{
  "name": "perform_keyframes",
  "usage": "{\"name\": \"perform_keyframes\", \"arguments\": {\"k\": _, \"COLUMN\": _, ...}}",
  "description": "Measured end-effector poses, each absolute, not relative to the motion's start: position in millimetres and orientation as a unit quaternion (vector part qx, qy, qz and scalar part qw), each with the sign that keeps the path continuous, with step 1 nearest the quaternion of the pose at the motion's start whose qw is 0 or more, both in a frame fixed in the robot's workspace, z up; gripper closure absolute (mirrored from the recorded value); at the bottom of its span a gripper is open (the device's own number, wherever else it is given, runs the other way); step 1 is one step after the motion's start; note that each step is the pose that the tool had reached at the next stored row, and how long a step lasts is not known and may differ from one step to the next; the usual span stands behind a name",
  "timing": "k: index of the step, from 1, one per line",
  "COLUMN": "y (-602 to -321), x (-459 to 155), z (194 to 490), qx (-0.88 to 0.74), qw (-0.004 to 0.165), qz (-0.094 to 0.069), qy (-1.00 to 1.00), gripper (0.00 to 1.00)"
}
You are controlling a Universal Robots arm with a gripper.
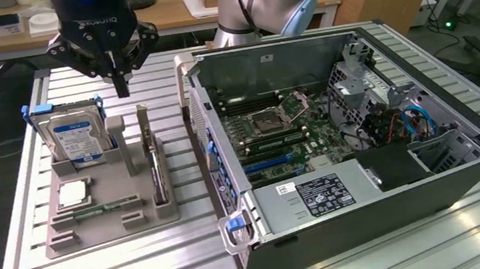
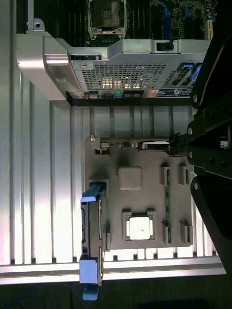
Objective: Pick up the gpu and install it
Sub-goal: 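Pick up the gpu and move the gpu toward the slot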
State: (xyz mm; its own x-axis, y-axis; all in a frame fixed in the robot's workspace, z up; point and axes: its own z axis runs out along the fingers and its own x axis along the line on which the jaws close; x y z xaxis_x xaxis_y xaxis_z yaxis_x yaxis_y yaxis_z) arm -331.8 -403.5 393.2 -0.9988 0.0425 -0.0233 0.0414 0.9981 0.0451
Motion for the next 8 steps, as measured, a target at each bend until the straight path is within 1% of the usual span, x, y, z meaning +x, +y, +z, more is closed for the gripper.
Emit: {"name": "perform_keyframes", "arguments": {"k": 8, "y": -403.5, "x": -331.9, "z": 393.2, "qx": 0.021, "qw": 0.012, "qz": 0.022, "qy": 0.999, "gripper": 0.89}}
